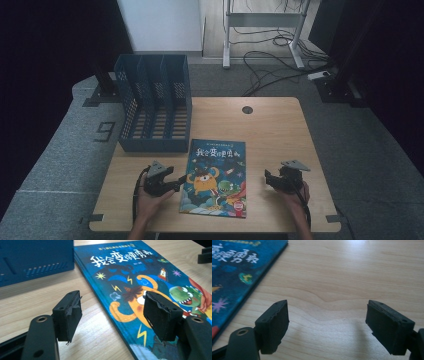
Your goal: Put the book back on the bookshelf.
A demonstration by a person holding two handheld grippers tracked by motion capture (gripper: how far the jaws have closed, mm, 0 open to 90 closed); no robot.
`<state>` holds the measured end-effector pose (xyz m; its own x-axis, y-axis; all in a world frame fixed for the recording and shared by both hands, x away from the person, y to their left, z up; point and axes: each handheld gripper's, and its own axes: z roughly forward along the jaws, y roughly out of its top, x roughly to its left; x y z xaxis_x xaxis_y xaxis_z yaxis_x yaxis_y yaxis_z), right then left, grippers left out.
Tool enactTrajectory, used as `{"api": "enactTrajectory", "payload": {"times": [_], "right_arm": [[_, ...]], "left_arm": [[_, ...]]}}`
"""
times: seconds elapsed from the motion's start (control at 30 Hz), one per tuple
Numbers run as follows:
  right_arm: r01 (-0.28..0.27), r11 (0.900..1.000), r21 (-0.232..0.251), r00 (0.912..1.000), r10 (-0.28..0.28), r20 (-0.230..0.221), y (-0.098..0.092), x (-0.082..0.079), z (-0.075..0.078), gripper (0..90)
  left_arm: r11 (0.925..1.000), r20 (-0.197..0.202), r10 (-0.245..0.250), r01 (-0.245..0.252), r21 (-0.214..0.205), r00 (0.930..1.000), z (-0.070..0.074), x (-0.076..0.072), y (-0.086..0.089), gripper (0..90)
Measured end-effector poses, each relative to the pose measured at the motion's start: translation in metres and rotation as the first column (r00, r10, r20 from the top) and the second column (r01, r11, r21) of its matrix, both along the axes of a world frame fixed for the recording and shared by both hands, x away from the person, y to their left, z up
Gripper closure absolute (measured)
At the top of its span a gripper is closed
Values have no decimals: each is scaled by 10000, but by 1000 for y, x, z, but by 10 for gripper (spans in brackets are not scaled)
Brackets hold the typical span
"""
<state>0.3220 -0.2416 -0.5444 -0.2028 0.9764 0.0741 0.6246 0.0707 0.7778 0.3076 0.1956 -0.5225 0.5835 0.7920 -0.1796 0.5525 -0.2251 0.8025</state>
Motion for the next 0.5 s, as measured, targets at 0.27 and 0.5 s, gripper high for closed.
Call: {"api": "enactTrajectory", "payload": {"times": [0.27,0.5], "right_arm": [[-224,9997,25,9993,224,302,8,-3,7,198],[-574,9983,-105,9971,579,501,19,-6,9,208]], "left_arm": [[9998,-399,-210,212,47,9990,-5,1,-11,297],[9990,-481,-390,400,190,9981,-7,-1,-21,291]]}}
